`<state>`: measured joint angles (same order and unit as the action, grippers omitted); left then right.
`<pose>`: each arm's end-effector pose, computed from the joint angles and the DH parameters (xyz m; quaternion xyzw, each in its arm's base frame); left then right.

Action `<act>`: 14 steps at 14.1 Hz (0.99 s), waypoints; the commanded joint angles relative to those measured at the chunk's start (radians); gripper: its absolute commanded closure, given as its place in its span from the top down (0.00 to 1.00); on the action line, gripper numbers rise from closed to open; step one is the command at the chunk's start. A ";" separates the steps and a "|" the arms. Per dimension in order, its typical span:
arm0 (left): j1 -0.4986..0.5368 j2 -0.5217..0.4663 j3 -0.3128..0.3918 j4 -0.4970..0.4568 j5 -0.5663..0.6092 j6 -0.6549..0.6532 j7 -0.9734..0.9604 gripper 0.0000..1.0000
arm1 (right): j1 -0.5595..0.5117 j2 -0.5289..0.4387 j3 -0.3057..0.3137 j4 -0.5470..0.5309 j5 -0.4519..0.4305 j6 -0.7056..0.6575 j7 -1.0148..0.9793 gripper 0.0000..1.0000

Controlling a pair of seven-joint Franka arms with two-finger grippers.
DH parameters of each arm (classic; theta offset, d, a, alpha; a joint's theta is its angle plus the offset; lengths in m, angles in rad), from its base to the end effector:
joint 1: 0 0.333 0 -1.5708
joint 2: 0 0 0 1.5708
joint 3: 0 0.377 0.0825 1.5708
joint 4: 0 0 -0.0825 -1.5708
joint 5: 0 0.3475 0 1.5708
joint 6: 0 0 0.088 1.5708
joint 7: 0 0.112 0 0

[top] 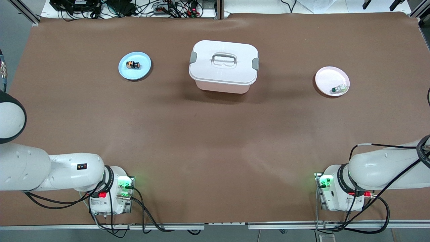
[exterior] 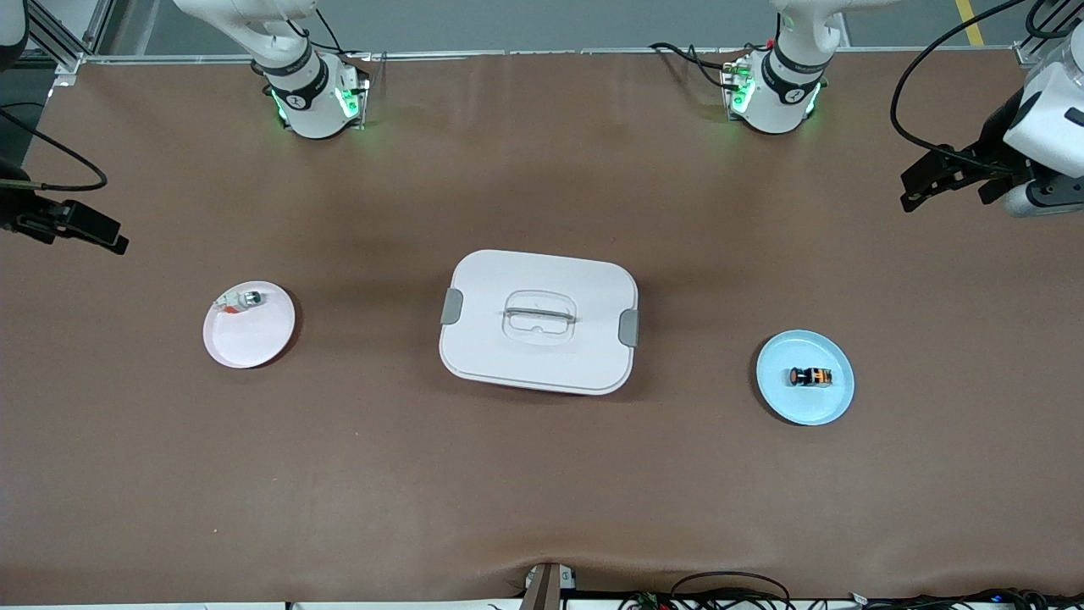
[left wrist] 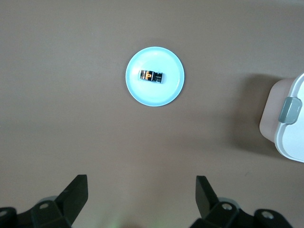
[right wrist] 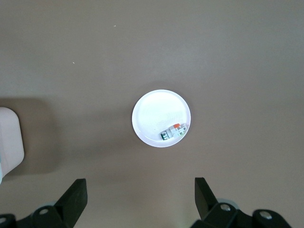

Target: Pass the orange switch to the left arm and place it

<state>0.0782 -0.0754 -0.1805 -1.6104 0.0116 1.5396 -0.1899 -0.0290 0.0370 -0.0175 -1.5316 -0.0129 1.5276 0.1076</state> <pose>0.4843 -0.0531 0.6978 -0.9989 -0.0442 -0.0035 0.0122 0.5264 -0.0258 0.6745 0.9968 -0.0771 -0.0203 0.0074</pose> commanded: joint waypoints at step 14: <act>0.008 0.005 0.001 0.041 0.005 -0.012 0.020 1.00 | -0.025 -0.086 0.001 -0.068 0.045 0.000 0.040 1.00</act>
<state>0.0806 -0.0783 -0.1803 -1.5918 0.0116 1.5395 -0.1839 -0.0433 0.0014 -0.0249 -1.5423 0.0179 1.5230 0.1419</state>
